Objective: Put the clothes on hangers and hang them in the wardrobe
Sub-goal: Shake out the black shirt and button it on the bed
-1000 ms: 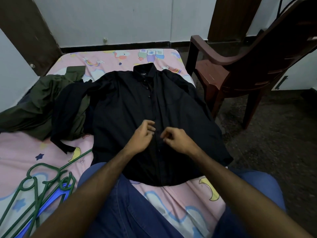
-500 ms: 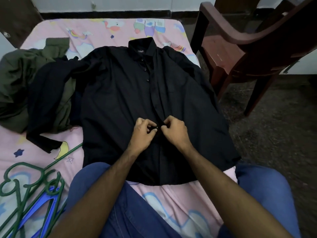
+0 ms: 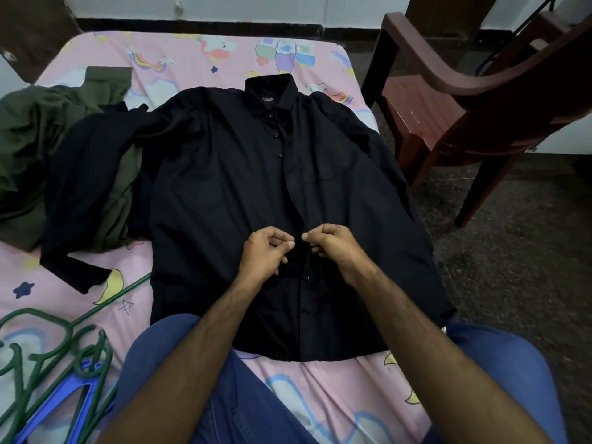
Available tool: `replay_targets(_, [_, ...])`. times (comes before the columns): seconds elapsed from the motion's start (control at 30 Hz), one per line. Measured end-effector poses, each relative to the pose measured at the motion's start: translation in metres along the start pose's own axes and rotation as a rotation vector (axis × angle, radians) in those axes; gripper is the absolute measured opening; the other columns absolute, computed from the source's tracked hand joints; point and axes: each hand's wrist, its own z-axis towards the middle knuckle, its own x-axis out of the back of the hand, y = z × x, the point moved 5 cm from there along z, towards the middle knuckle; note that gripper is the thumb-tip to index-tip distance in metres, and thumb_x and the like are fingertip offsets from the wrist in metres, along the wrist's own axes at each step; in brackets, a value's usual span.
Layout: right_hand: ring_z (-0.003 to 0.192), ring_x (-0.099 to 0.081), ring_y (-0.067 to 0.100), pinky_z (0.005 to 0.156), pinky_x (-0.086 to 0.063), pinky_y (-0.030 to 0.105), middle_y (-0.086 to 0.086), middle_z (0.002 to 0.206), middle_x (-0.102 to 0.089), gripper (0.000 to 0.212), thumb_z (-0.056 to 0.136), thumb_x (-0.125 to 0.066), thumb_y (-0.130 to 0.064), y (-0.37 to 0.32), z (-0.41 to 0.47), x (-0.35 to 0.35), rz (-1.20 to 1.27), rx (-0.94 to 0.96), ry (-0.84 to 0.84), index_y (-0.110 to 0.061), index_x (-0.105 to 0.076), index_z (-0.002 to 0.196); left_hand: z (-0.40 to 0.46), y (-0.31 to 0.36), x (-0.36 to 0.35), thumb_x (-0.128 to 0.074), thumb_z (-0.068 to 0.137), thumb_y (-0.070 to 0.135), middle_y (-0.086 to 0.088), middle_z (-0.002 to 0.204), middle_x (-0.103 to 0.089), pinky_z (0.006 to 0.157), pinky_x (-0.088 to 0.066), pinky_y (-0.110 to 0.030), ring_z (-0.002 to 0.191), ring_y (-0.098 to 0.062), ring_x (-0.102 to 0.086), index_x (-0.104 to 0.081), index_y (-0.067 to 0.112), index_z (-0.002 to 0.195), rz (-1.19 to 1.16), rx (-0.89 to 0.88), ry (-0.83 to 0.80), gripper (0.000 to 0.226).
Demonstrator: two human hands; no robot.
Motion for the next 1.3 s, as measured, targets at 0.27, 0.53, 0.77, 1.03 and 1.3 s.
replay_targets(0.27, [0.067,-0.057,0.003,0.068,-0.050,0.020,-0.007,0.072,-0.064,0.004,0.093,-0.068,-0.014,0.009,0.000,-0.003,-0.099,0.029,0.067,-0.014,-0.067,0.088,-0.002,-0.002,0.000,-0.071,0.090,0.010,-0.005,0.083,-0.073,0.038,-0.045,-0.024,0.055,-0.006,-0.059,-0.072,0.007,0.097,-0.265,0.112,-0.076,0.007])
replay_targets(0.53, [0.071,-0.064,0.006,0.066,-0.053,0.023,-0.005,0.080,-0.071,0.010,0.090,-0.074,-0.028,0.013,0.000,-0.013,-0.166,0.112,0.133,-0.018,-0.071,0.089,-0.001,-0.004,0.000,-0.070,0.091,0.011,-0.003,0.081,-0.071,0.041,-0.046,-0.026,0.055,-0.005,-0.055,-0.074,0.014,0.096,-0.253,0.106,-0.077,0.007])
replay_targets(0.77, [0.074,-0.069,0.012,0.067,-0.056,0.028,-0.003,0.082,-0.073,0.008,0.090,-0.072,-0.025,0.013,0.000,-0.011,-0.196,0.107,0.169,-0.018,-0.071,0.093,-0.002,-0.004,-0.001,-0.069,0.092,0.008,-0.008,0.088,-0.071,0.043,-0.049,-0.025,0.054,-0.004,-0.054,-0.074,0.012,0.100,-0.258,0.100,-0.073,0.010])
replay_targets(1.03, [0.063,-0.061,0.008,0.051,-0.049,0.017,0.002,0.083,-0.072,0.009,0.086,-0.073,-0.022,0.007,-0.008,-0.017,-0.225,0.154,0.205,-0.017,-0.068,0.093,-0.001,-0.004,0.000,-0.072,0.089,0.008,-0.008,0.082,-0.069,0.042,-0.048,-0.025,0.053,-0.005,-0.052,-0.073,0.009,0.097,-0.288,0.124,-0.079,0.008])
replay_targets(1.3, [0.063,-0.065,0.007,0.056,-0.055,0.023,0.001,0.080,-0.073,0.010,0.087,-0.075,-0.026,0.013,-0.016,-0.022,-0.180,0.211,0.232,-0.021,-0.071,0.093,-0.001,-0.005,0.001,-0.076,0.085,0.013,-0.005,0.074,-0.068,0.048,-0.052,-0.030,0.055,-0.009,-0.057,-0.074,0.014,0.090,-0.224,0.119,-0.030,0.005])
